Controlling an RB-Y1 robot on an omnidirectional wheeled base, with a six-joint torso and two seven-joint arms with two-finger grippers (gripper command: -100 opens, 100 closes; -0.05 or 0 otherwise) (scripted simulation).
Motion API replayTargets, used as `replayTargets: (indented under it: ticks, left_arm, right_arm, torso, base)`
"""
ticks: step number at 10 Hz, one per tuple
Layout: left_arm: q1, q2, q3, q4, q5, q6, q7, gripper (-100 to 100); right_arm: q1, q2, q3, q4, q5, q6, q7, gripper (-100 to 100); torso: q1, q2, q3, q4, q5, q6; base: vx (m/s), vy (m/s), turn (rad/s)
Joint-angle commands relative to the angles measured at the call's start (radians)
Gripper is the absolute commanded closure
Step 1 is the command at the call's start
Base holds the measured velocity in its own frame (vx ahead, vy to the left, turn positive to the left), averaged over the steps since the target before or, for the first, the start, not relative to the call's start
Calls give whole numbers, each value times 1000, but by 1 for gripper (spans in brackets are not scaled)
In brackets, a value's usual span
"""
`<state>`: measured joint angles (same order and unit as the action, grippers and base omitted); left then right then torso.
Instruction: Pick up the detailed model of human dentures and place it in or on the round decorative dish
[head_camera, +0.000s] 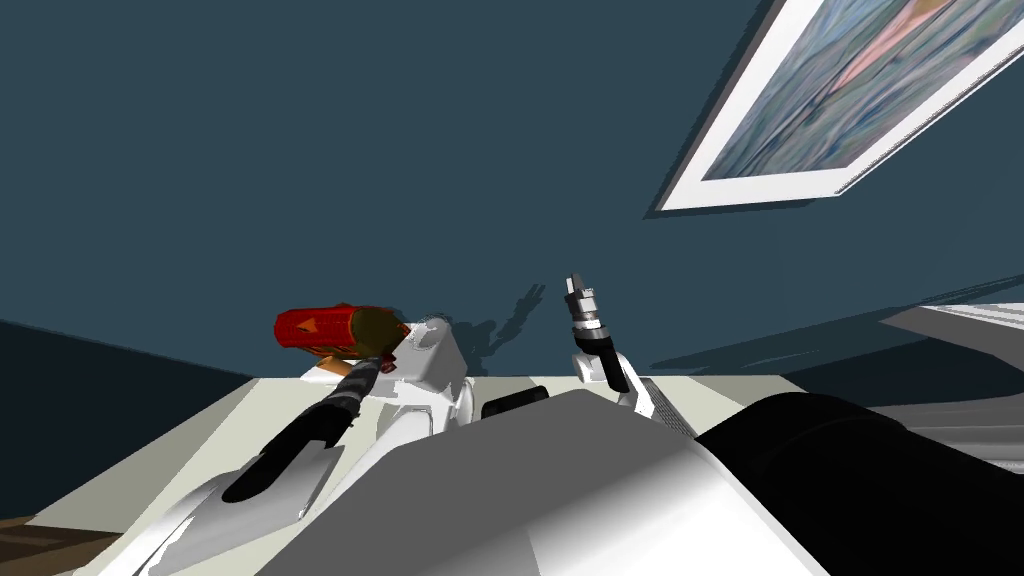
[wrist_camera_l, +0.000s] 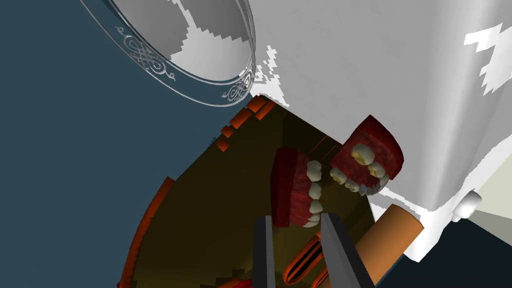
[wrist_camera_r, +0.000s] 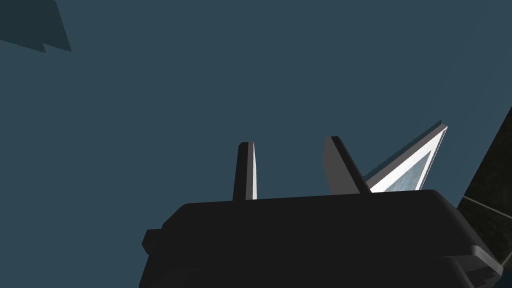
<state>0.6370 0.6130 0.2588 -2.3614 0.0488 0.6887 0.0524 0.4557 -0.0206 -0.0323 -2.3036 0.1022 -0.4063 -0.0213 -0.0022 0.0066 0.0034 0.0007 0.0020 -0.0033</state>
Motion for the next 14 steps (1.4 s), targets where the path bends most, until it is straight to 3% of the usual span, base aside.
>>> replayTargets:
  ticks: [1, 2, 6, 7, 8, 9, 11, 14]
  left_arm:
    - [-44, -8, 3, 19, 5, -3, 3, 100]
    - [-73, -10, 12, 61, 23, -10, 7, 100]
    - [-161, -12, 22, 106, 41, -16, 12, 100]
    - [-201, -14, 33, 153, 61, -23, 17, 100]
    - [-223, -14, 33, 153, 61, -23, 17, 100]
    - [-248, -16, 43, 190, 80, -30, 22, 100]
    - [-287, -16, 43, 202, 80, -30, 22, 100]
    - [-385, -22, 66, 292, 119, -43, 32, 100]
  right_arm:
    - [0, 0, 0, 0, 0, 0, 0, 0]
    - [0, 0, 0, 0, 0, 0, 0, 0]
    - [0, 0, 0, 0, 0, 0, 0, 0]
    - [0, 0, 0, 0, 0, 0, 0, 0]
    - [0, 0, 0, 0, 0, 0, 0, 0]
    - [0, 0, 0, 0, 0, 0, 0, 0]
    - [0, 0, 0, 0, 0, 0, 0, 0]
    - [0, 0, 0, 0, 0, 0, 0, 0]
  torso:
    - [0, 0, 0, 0, 0, 0]
    - [0, 0, 0, 0, 0, 1]
    - [1, -1, 0, 1, 0, 1]
    - [2, -2, -1, 0, 0, 2]
    - [2, -1, 0, 0, 1, 0]
    - [1, -1, 0, 1, 0, 1]
    - [0, -1, 0, 1, 0, 1]
    - [1, -1, 0, 1, 1, 1]
  base:
    - [-76, -74, 90]
    - [-71, -94, 118]
    - [-56, -60, 57]
    - [-65, -43, 82]
    - [-53, -61, 96]
    - [-59, -83, 122]
    - [-49, -52, 36]
    - [-67, -60, 101]
